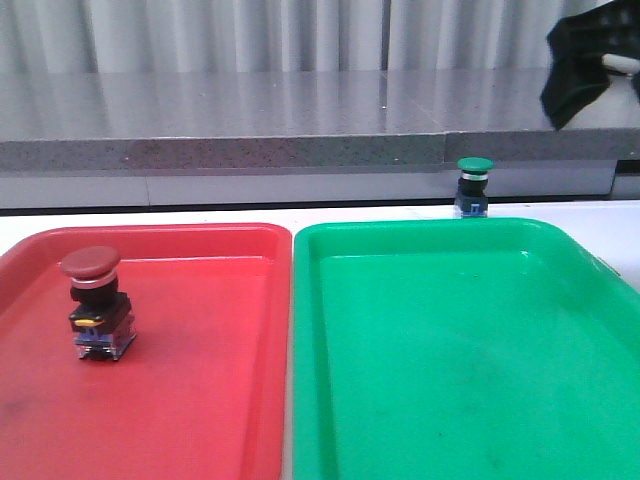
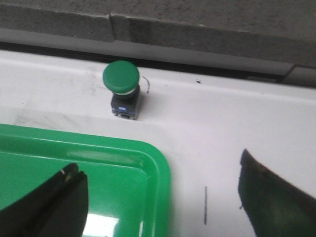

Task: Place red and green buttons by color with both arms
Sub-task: 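Move the right gripper over the green-capped button and open it, then grasp the green-capped button with the right gripper and lift it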

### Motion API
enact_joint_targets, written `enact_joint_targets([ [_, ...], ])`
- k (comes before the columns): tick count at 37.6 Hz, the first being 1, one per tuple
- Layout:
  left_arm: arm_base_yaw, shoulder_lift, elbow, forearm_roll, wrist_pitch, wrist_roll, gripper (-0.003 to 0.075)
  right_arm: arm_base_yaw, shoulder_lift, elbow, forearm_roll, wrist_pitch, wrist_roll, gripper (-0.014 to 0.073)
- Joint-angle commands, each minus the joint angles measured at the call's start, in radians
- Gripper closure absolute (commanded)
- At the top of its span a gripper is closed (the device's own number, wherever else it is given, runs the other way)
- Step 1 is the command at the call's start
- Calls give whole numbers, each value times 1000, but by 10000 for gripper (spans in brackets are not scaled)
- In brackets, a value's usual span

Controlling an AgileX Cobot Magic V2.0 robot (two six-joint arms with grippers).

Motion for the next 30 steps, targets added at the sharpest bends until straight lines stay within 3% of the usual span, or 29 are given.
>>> enact_joint_targets([
  [1,3,10,-28,-11,-85,1,740,37,64,-118,30,-20,1,-41],
  [25,3,10,-28,-11,-85,1,740,51,486,-540,61,50,38,-38],
  [30,3,10,-28,-11,-85,1,740,51,501,-554,61,47,38,75],
])
